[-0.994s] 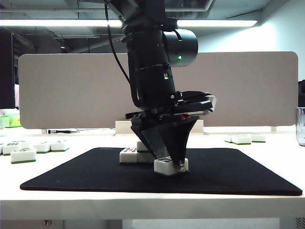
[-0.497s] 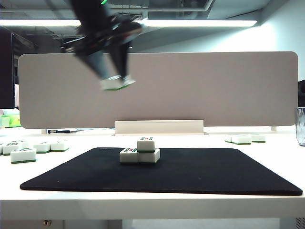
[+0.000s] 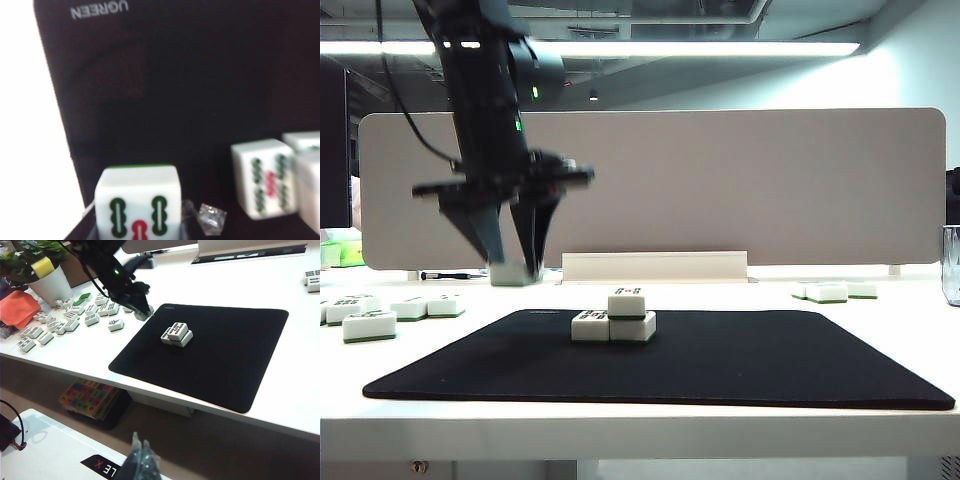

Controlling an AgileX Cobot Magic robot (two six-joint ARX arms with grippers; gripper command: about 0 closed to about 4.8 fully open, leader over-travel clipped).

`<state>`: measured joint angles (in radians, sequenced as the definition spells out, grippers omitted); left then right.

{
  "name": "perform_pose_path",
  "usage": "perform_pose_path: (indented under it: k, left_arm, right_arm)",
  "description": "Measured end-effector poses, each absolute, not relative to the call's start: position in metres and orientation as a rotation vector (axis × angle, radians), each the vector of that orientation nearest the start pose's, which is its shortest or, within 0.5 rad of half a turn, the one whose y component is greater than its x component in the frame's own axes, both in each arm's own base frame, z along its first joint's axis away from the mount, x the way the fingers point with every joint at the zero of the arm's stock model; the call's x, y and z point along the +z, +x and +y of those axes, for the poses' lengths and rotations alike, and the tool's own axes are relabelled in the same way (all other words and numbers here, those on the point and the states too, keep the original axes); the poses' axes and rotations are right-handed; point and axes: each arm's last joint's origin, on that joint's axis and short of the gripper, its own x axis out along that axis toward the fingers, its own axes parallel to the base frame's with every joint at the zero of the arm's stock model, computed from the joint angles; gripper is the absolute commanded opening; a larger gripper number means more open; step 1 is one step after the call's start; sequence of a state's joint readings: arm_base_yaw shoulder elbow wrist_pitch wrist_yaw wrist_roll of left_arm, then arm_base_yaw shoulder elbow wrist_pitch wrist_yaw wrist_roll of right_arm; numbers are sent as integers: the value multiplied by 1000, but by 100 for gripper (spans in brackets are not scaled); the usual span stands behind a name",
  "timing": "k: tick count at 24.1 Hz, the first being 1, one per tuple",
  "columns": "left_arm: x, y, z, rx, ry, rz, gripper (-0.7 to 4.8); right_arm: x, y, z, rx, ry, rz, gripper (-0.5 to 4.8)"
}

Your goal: Arrange four mahjong tiles into a neat stack, creating two layers of paired tiles.

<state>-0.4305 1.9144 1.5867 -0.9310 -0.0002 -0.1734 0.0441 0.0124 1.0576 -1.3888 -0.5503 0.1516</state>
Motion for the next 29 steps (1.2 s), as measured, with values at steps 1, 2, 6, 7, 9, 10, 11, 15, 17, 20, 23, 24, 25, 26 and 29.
perform_pose_path:
  k: [1, 2, 6, 7, 9, 10, 11, 15, 17, 20, 23, 24, 25, 26, 29]
  left_arm:
    - [226, 359, -164, -256, 127, 1284, 147]
    - [221, 361, -165, -254, 128, 1292, 147]
    - [205, 368, -168, -252, 132, 1305, 147]
    - [202, 370, -169, -252, 132, 1306, 147]
    - [197, 371, -169, -250, 134, 1314, 148]
    - [194, 372, -170, -249, 136, 1321, 151]
    - [194, 372, -170, -249, 136, 1320, 166]
    - [194, 371, -172, -316, 85, 1342, 256]
    - [194, 369, -173, -364, 49, 1368, 257]
    - [193, 366, -172, -367, 56, 1406, 346]
    - [199, 364, -168, -343, 176, 1381, 346]
    - [206, 363, -166, -337, 228, 1348, 346]
    - [215, 361, -164, -342, 282, 1309, 346]
    - [223, 358, -162, -369, 323, 1280, 346]
    - [240, 353, -160, -483, 464, 1208, 345]
  right_arm:
    - [318, -87, 11, 562, 233, 382, -1]
    - [318, -87, 11, 562, 233, 382, -1]
    - [318, -87, 11, 562, 233, 382, -1]
    - [318, -87, 11, 562, 233, 382, -1]
    - [318, -87, 11, 562, 233, 382, -1]
    - [318, -87, 11, 562, 233, 382, -1]
    - [318, -87, 11, 562, 233, 382, -1]
    - [318, -87, 11, 562, 233, 382, -1]
    - [318, -87, 11, 562, 233, 382, -1]
    - [318, -87, 11, 562, 233, 382, -1]
    - [318, -87, 11, 562, 233, 382, -1]
    - [318, -87, 11, 562, 233, 382, -1]
    - [318, -87, 11, 562, 233, 382, -1]
    - [318, -87, 11, 562, 233, 382, -1]
    - [318, -87, 11, 562, 233, 382, -1]
